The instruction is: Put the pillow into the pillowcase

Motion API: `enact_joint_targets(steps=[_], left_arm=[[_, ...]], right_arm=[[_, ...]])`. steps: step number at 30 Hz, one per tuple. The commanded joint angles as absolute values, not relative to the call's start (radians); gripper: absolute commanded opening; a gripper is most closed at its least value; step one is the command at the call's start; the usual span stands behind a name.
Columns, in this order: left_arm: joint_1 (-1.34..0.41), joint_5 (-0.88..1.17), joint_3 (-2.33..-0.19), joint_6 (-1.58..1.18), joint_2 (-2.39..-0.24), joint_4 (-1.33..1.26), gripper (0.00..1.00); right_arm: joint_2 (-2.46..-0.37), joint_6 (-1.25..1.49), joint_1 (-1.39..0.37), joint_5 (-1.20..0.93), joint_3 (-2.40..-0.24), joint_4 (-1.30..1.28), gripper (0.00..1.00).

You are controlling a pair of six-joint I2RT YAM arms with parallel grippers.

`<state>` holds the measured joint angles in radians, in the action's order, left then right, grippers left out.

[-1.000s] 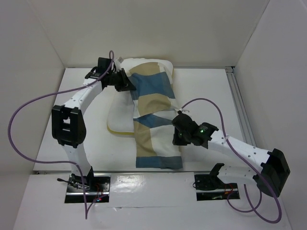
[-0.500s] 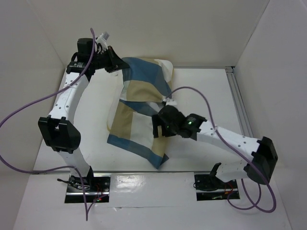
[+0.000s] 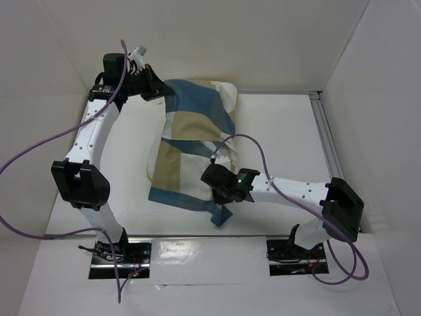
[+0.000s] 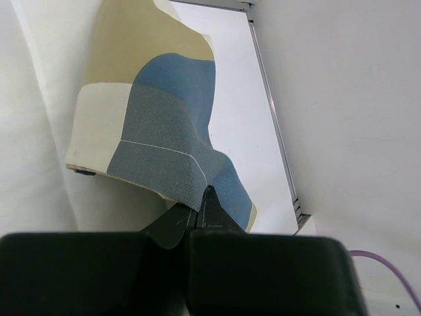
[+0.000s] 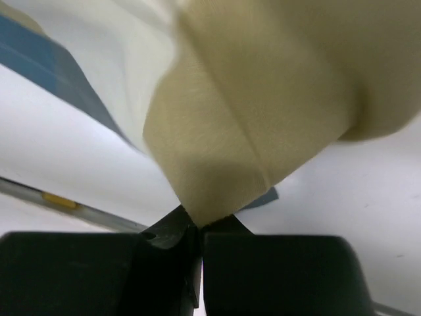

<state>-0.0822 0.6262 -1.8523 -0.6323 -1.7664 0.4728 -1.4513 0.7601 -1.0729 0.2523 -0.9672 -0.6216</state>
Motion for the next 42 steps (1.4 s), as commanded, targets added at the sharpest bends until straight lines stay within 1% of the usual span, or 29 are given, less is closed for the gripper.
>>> enact_joint_targets(steps=[1,4,5,6,7,8,11,12,15,17,20,21,22,23,24,25,26,27,28,30,31,32,34,35,36,37,38,41,42], left_arm=[[-0.048,0.644,-1.868,-0.626,-1.720,0.468,0.00],[0.018,0.666,-1.919,-0.640,-1.720,0.477,0.00],[0.070,0.676,-1.934,-0.649,-1.720,0.477,0.00],[0.098,0.689,-1.948,-0.658,-1.720,0.477,0.00],[0.126,0.689,-1.971,-0.678,-1.701,0.477,0.00],[0.179,0.689,-1.980,-0.687,-1.691,0.466,0.00],[0.262,0.689,-2.014,-0.712,-1.639,0.457,0.00],[0.317,0.689,-2.014,-0.712,-1.623,0.457,0.00],[0.424,0.689,-1.955,-0.742,-1.553,0.448,0.00],[0.468,0.689,-1.855,-0.768,-1.513,0.434,0.00],[0.503,0.641,-1.714,-0.769,-1.425,0.413,0.00],[0.512,0.625,-1.613,-0.769,-1.405,0.400,0.00],[0.512,0.592,-1.567,-0.769,-1.376,0.400,0.00],[0.512,0.578,-1.527,-0.769,-1.364,0.400,0.00],[0.512,0.568,-1.458,-0.769,-1.364,0.400,0.00],[0.512,0.568,-1.431,-0.769,-1.353,0.384,0.00],[0.512,0.568,-1.413,-0.769,-1.353,0.383,0.00],[0.512,0.558,-1.401,-0.769,-1.364,0.373,0.00],[0.512,0.558,-1.401,-0.769,-1.373,0.373,0.00],[0.512,0.558,-1.391,-0.769,-1.391,0.373,0.00],[0.512,0.558,-1.372,-0.769,-1.391,0.373,0.00],[0.512,0.534,-1.362,-0.769,-1.391,0.373,0.00],[0.512,0.534,-1.336,-0.769,-1.391,0.373,0.00],[0.512,0.534,-1.336,-0.769,-1.391,0.373,0.00],[0.512,0.534,-1.336,-0.769,-1.391,0.373,0.00],[0.512,0.534,-1.336,-0.769,-1.391,0.373,0.00],[0.512,0.534,-1.336,-0.769,-1.391,0.373,0.00],[0.512,0.534,-1.336,-0.769,-1.391,0.373,0.00],[0.512,0.534,-1.336,-0.769,-1.391,0.373,0.00]], right_arm=[[-1.424,0.701,-1.042,0.450,-1.151,-0.675,0.00],[-1.424,0.479,-0.907,0.472,-1.306,-0.646,0.00],[-1.452,0.424,-0.837,0.472,-1.442,-0.634,0.00],[-1.474,0.323,-0.806,0.462,-1.519,-0.624,0.00],[-1.500,0.280,-0.780,0.462,-1.601,-0.614,0.00],[-1.550,0.241,-0.750,0.450,-1.764,-0.614,0.00],[-1.617,0.132,-0.732,0.417,-1.966,-0.580,0.00],[-1.646,0.117,-0.732,0.381,-2.041,-0.566,0.00],[-1.687,0.106,-0.732,0.307,-2.075,-0.532,0.00],[-1.701,0.127,-0.723,0.269,-2.028,-0.503,0.00],[-1.726,0.178,-0.723,0.186,-1.886,-0.457,0.00],[-1.739,0.190,-0.723,0.140,-1.841,-0.457,0.00],[-1.768,0.199,-0.723,0.124,-1.830,-0.495,0.09],[-1.779,0.209,-0.732,0.112,-1.821,-0.517,0.29],[-1.779,0.221,-0.732,0.121,-1.806,-0.540,0.55],[-1.779,0.232,-0.732,0.138,-1.789,-0.572,0.86],[-1.761,0.253,-0.723,0.159,-1.764,-0.572,0.94],[-1.738,0.267,-0.713,0.179,-1.732,-0.583,0.99],[-1.712,0.282,-0.698,0.190,-1.653,-0.583,1.00],[-1.625,0.337,-0.615,0.166,-1.561,-0.583,1.00],[-1.597,0.356,-0.583,0.125,-1.458,-0.583,1.00],[-1.550,0.373,-0.527,0.097,-1.404,-0.574,1.00],[-1.516,0.420,-0.483,0.034,-1.297,-0.554,1.00],[-1.505,0.437,-0.473,-0.030,-1.199,-0.539,1.00],[-1.494,0.471,-0.472,-0.099,-1.111,-0.493,1.00],[-1.494,0.492,-0.482,-0.100,-1.111,-0.462,1.00],[-1.494,0.514,-0.504,-0.173,-1.033,-0.428,1.00],[-1.519,0.616,-0.552,-0.291,-0.915,-0.251,1.00],[-1.537,0.636,-0.581,-0.291,-0.898,-0.188,0.96]])
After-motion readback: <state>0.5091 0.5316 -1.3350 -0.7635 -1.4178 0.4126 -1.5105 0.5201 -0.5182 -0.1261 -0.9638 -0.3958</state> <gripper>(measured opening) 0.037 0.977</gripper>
